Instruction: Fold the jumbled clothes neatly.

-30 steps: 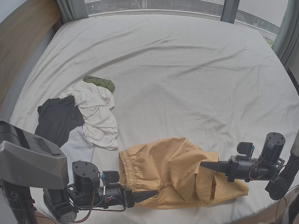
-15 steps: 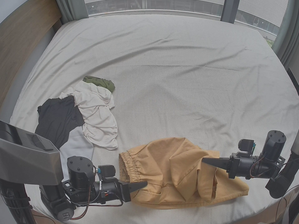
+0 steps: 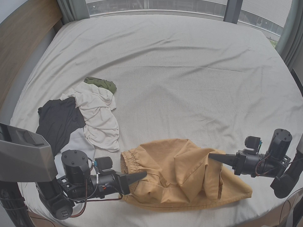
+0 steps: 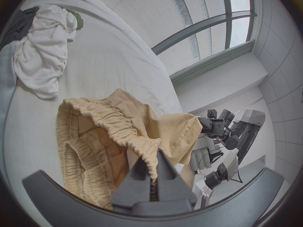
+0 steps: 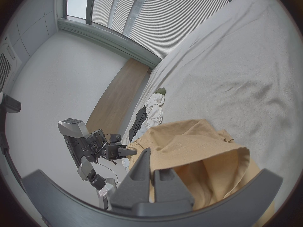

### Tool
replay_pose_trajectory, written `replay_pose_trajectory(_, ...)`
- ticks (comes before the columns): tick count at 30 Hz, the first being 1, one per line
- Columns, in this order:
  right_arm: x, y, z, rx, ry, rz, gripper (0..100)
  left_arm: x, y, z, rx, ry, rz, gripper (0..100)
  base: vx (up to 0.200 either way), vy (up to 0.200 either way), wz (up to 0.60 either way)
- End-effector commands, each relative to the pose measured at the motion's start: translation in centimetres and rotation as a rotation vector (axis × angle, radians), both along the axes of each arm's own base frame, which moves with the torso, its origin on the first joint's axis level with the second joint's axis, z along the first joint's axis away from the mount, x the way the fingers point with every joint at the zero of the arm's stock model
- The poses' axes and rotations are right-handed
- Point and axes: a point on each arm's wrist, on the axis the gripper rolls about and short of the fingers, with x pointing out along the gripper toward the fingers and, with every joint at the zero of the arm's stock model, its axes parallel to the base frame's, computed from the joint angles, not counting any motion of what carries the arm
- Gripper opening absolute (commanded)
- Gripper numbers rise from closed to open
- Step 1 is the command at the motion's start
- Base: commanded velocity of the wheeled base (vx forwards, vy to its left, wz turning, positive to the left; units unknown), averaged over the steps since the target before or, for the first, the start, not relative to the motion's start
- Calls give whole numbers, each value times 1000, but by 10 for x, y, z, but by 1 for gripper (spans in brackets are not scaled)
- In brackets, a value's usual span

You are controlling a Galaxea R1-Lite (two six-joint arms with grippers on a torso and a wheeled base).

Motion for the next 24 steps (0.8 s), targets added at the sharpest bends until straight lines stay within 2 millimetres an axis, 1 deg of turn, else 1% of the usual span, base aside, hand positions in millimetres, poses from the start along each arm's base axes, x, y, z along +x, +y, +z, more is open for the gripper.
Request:
replay_pose_trajectory(1,3,-6,8,13,-33,-27,0,6,8,19,-43,-66,39,0,0,0,0)
replay_pose_trajectory(3,3,-8,10,19,-40,-37,0,9,10,24,-54,-86,51,0,0,0,0)
replay_pose_trajectory(10,7,-14,16,33,-58,-63,0,11,10,26,-59,-94,54,0,0,0,0)
replay_pose_trajectory(17,4,-15,25,59,-72,-64,0,16,12,27,-65,-107,68,0,0,0,0)
replay_pose_trajectory(19,5,-18,28,66,-83,-75,0,17,12,29,-68,-112,71,0,0,0,0)
replay_pose_trajectory(24,8,-23,31,68,-96,-98,0,19,14,36,-84,-142,83,0,0,0,0)
